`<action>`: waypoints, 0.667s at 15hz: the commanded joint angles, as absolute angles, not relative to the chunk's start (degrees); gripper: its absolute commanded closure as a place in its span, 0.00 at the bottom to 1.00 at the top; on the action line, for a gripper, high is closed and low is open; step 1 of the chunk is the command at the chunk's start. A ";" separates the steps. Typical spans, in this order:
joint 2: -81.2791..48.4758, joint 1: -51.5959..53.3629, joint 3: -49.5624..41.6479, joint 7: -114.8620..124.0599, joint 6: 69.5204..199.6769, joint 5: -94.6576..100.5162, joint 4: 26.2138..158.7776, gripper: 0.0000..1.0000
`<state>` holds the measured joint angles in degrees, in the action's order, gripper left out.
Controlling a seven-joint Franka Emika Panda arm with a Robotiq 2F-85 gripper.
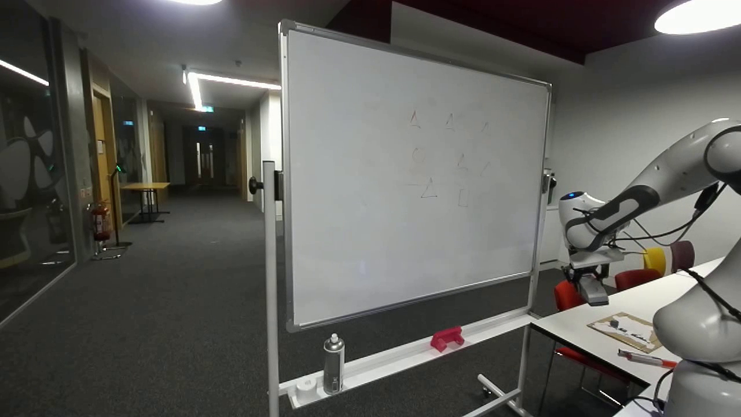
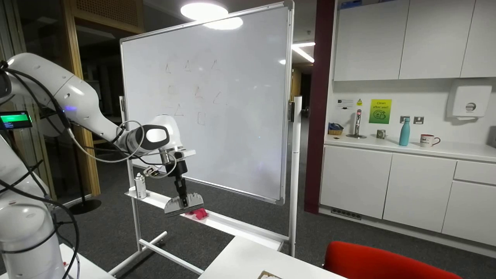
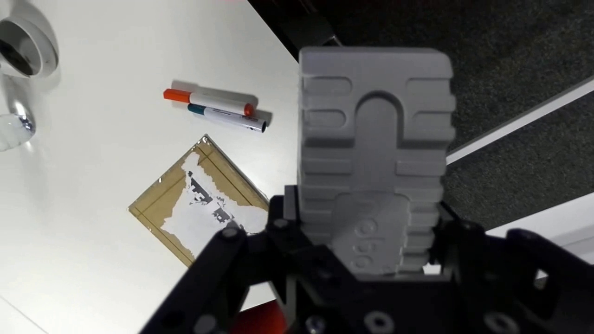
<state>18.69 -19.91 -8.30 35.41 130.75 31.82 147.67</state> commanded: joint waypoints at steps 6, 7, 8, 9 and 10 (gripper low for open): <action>21.25 -19.77 -6.11 33.39 126.93 34.02 146.16 0.65; 21.54 -19.57 -5.95 32.80 126.97 34.43 146.23 0.65; 22.02 -19.19 -5.91 31.80 127.22 34.58 146.56 0.65; 22.42 -18.92 -5.84 30.60 127.50 34.72 146.86 0.65; 22.83 -18.58 -5.85 28.60 128.12 34.62 147.34 0.65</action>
